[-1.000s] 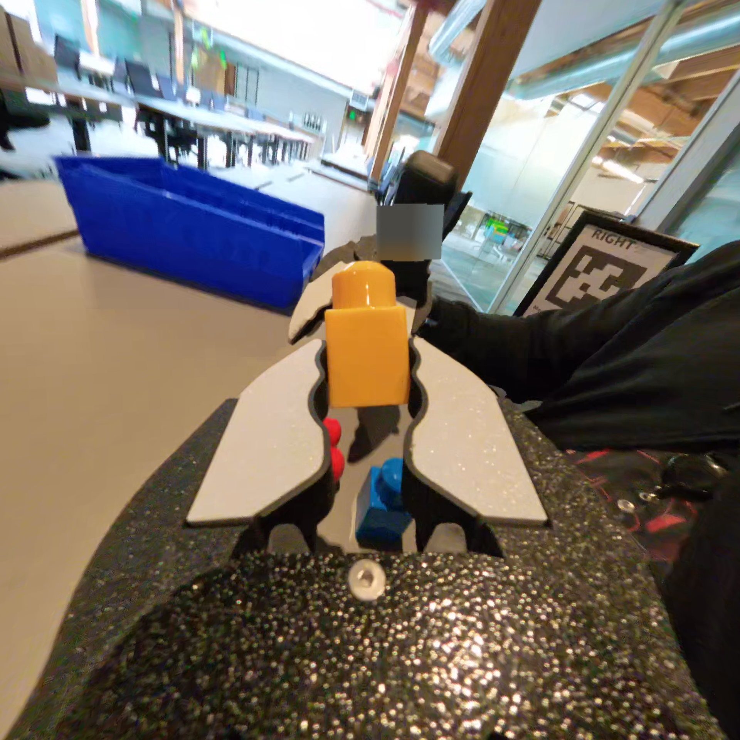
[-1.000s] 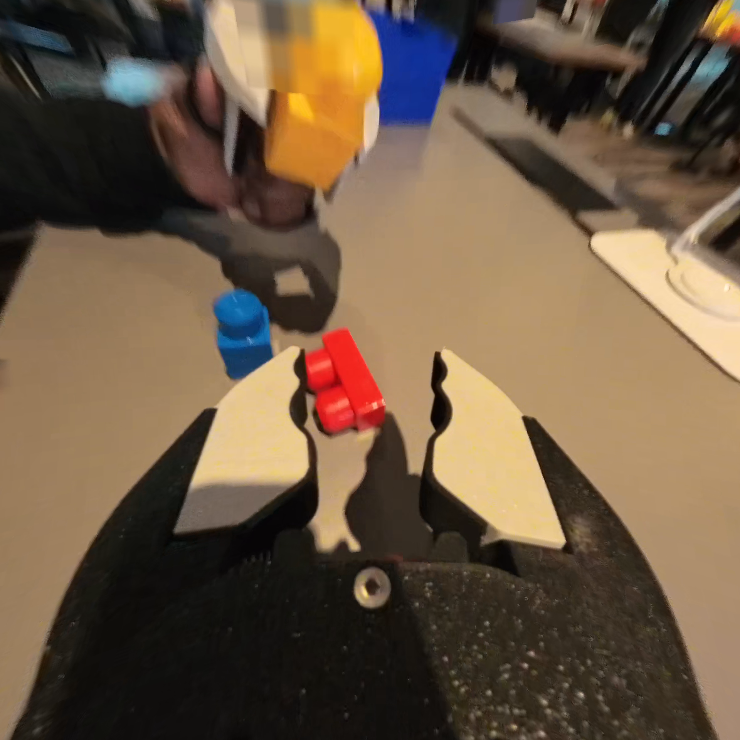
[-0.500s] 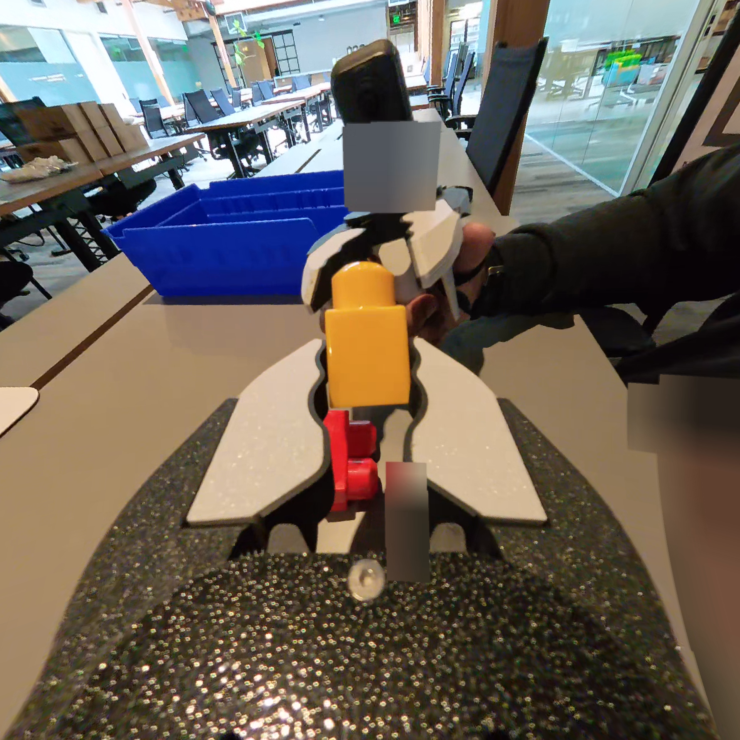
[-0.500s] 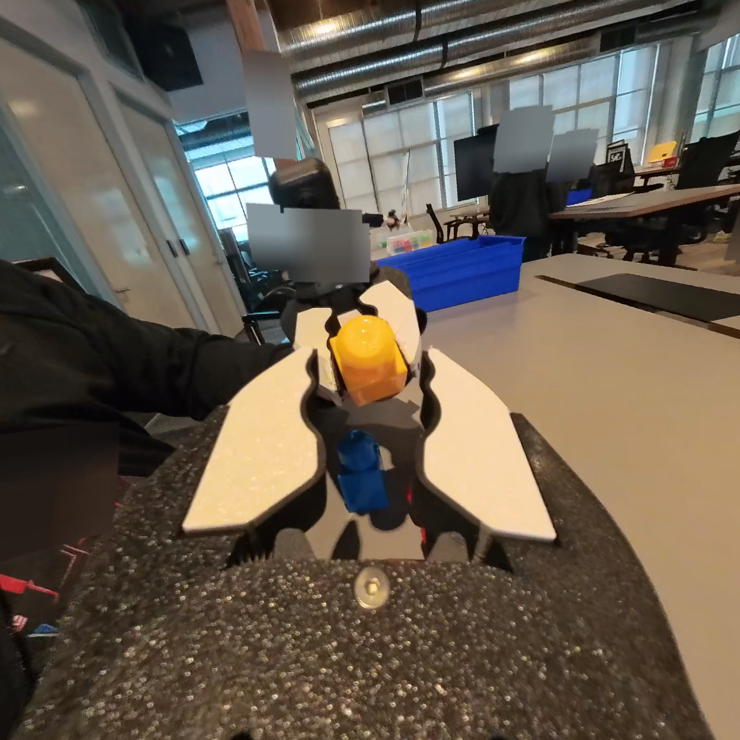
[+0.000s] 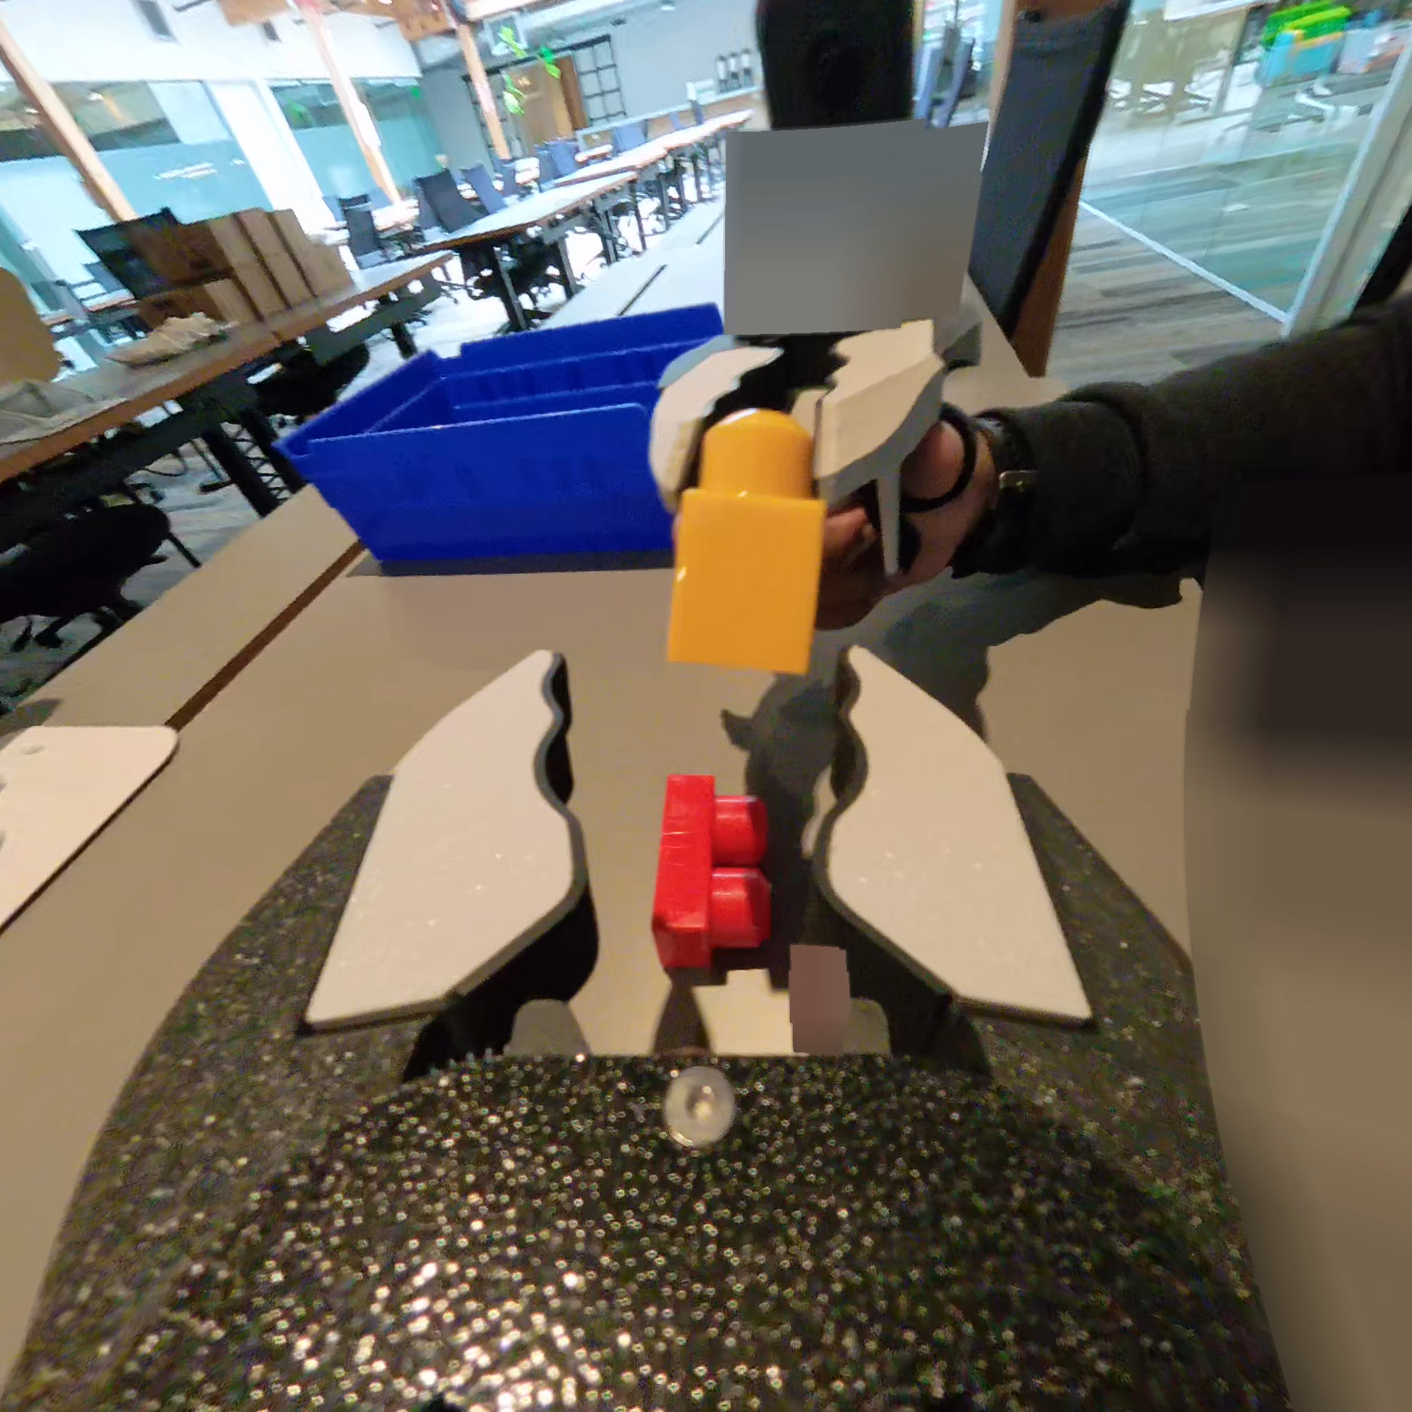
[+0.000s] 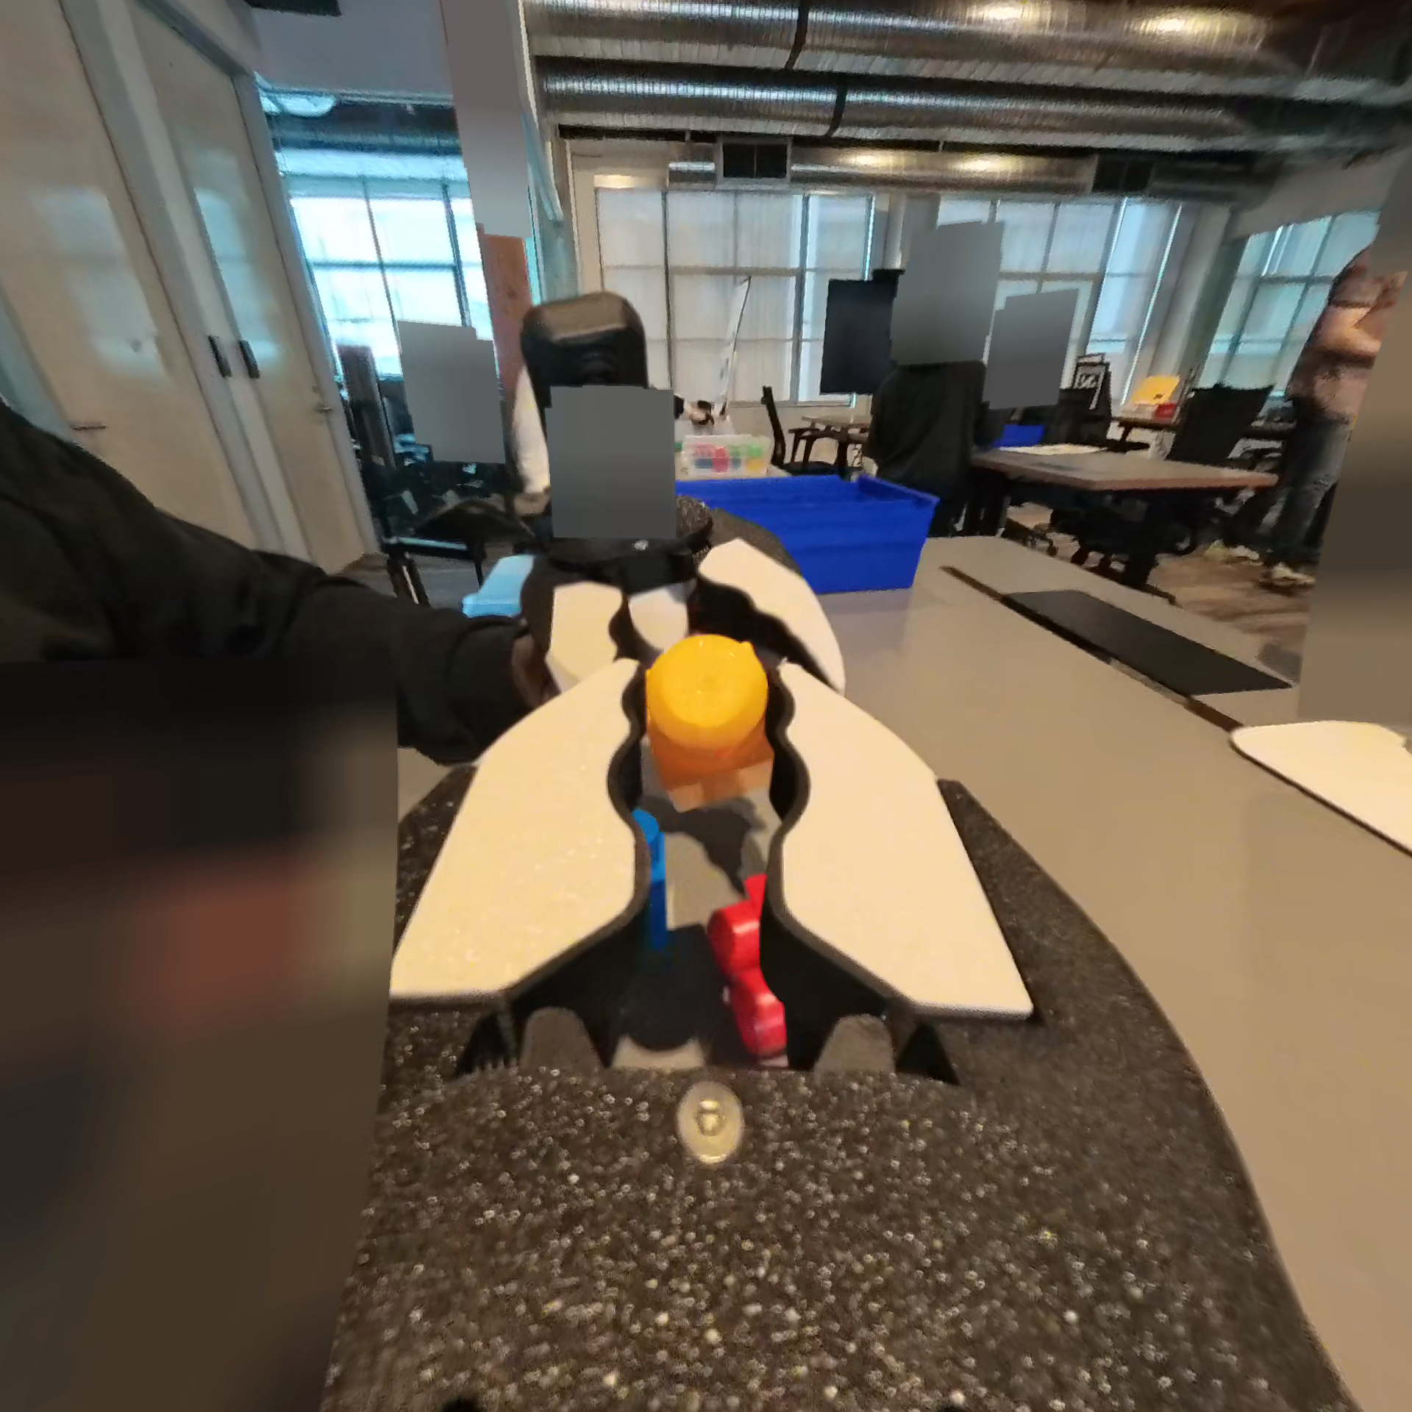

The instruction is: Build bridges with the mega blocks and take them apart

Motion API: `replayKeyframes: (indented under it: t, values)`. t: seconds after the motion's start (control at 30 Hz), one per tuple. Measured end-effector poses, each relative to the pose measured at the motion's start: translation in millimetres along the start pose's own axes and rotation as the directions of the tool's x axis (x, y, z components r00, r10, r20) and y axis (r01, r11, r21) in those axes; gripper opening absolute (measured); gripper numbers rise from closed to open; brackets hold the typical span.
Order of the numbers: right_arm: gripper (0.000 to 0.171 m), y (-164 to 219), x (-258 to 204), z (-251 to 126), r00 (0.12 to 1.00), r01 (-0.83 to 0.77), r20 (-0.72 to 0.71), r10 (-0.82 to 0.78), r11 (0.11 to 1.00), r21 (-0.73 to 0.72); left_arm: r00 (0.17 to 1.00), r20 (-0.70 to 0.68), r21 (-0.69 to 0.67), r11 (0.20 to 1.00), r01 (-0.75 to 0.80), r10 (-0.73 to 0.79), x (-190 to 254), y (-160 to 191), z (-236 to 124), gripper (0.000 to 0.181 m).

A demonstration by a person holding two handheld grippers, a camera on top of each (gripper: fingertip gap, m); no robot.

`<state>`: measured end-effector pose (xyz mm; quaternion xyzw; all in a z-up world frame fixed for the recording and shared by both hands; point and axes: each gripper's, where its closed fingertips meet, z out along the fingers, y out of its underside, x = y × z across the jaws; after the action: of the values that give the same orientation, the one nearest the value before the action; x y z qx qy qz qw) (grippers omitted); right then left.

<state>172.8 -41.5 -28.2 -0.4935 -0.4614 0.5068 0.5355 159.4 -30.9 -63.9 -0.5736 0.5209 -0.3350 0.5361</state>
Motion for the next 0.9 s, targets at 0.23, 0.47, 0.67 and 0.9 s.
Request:
replayKeyframes:
  t: [0.23,0.47,0.67,0.9]
  values:
    - [0.030,56,3,-47,0.990,0.129,0.102,-0.096,0.907,-0.400,0.997,-0.046,0.052,0.997,0.057,-0.055,-16,-3,-29,0.090]
    - [0.030,91,-14,-32,0.987,0.103,0.161,-0.018,0.835,-0.540,0.972,-0.169,-0.104,0.983,0.149,-0.165,-3,28,-18,0.084]
    - [0.030,113,-10,-26,0.993,0.095,0.113,-0.030,0.770,-0.631,0.961,-0.273,-0.254,0.961,-0.107,0.035,30,54,-13,0.080]
    - [0.045,116,-3,-28,0.997,0.066,0.076,-0.022,0.767,-0.639,0.925,-0.367,-0.339,0.912,-0.230,0.096,49,70,-22,0.067]
